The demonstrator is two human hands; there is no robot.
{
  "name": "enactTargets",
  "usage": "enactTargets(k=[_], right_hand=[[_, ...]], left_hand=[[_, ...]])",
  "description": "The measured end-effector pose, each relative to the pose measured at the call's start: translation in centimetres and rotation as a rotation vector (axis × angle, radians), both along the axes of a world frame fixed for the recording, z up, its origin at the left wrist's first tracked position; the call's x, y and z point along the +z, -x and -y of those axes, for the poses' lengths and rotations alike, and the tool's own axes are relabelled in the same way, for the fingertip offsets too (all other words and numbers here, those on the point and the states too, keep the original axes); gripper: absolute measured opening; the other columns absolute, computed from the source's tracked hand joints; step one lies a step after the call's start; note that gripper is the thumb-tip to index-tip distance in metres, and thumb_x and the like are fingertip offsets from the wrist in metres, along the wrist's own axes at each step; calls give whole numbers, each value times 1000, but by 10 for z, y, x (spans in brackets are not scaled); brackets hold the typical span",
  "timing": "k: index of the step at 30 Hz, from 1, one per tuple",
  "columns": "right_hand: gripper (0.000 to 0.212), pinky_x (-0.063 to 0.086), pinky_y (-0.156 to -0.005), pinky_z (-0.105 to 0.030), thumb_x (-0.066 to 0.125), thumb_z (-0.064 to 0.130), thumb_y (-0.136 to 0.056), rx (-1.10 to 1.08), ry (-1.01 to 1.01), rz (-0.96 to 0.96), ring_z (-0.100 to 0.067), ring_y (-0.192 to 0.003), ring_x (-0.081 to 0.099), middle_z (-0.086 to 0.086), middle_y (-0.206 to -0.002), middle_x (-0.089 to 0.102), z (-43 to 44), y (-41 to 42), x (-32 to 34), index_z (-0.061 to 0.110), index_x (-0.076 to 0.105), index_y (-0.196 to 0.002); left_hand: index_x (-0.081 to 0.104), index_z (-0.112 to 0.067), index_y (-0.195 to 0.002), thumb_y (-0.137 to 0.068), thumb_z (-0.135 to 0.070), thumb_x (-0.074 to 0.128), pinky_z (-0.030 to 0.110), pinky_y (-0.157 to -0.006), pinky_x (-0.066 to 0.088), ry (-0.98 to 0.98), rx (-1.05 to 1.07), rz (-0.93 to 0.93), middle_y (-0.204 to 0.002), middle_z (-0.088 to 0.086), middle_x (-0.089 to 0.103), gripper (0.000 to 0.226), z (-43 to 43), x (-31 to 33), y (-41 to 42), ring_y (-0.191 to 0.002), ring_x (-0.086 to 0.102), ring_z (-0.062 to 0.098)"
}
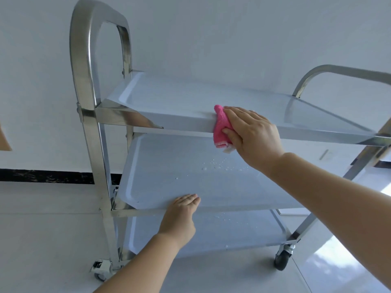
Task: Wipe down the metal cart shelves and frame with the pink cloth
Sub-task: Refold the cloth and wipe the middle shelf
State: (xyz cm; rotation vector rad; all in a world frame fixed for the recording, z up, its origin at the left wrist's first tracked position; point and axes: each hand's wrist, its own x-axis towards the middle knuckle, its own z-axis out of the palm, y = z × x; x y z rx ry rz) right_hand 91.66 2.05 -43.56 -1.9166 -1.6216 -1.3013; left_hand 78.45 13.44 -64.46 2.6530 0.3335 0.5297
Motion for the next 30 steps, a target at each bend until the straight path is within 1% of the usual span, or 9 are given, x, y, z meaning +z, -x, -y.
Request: enactTargets(k=[3, 6, 10, 15, 21, 24, 27, 30], right_hand=[[38, 52, -91, -37, 48, 30, -97, 6, 4, 9, -25, -109, 64, -5, -120, 67, 0, 7, 1, 5, 64, -120], [40, 52, -90, -35, 46, 32, -97, -11, 42, 43, -24, -109, 64, -5, -120, 67, 2, 11, 5, 5, 63, -121], [42, 51, -91, -34, 44, 34, -98, -7, 75, 55, -24, -111, 63, -5, -121, 67, 9, 7, 7, 4, 62, -123], [42, 47, -91, -31, 44, 35, -98, -44, 83, 19, -23, -110, 63, -2, -122, 66, 37, -12, 7, 8, 61, -126], [45, 44, -86, -26, 37, 41, -99, -73, 120, -46, -23, -106, 62, 1, -125, 64, 80, -43, 11, 16, 57, -132], [43, 46, -85, -28, 39, 40, -99, -77, 120, -63, -24, -107, 62, 2, -125, 64, 86, -50, 10, 16, 57, -131], [43, 44, -87, -27, 40, 39, -98, -77, 92, -73, -24, -107, 63, 1, -122, 66, 83, -49, 7, 14, 60, -128], [43, 45, -89, -29, 40, 38, -98, -72, 76, -80, -24, -107, 63, 0, -120, 67, 80, -48, 6, 13, 61, -126]], left_hand=[[31, -20, -146, -79, 2, 41, 8, -106, -6, 14, 7, 15, -153, -7, 27, 71, -2, -1, 6, -141, 21, 4], [36, -19, -144, -77, 4, 40, 7, -105, -5, 28, 17, 21, -151, -7, 32, 71, -1, 0, 11, -140, 25, 4], [36, -20, -144, -78, 4, 40, 7, -105, -4, 22, 21, 35, -152, -7, 31, 70, 2, 2, 14, -140, 24, 4], [40, -17, -142, -77, 7, 43, 10, -107, -1, 19, 41, 33, -149, -4, 36, 69, 4, 4, 15, -139, 29, 8], [41, -16, -141, -77, 8, 42, 9, -106, -2, 30, 53, 49, -149, -5, 36, 69, 7, 4, 15, -139, 29, 7], [45, -15, -139, -75, 8, 42, 13, -109, 5, 42, 84, 46, -146, -3, 41, 68, 9, 5, 16, -137, 33, 9], [55, -9, -131, -70, 6, 41, 21, -110, 14, 20, 134, 43, -138, 4, 51, 64, 15, 7, 14, -130, 46, 19], [48, -9, -137, -79, 2, 46, 20, -111, 17, 7, 197, 1, -145, 3, 44, 59, 27, 15, 9, -135, 37, 19]])
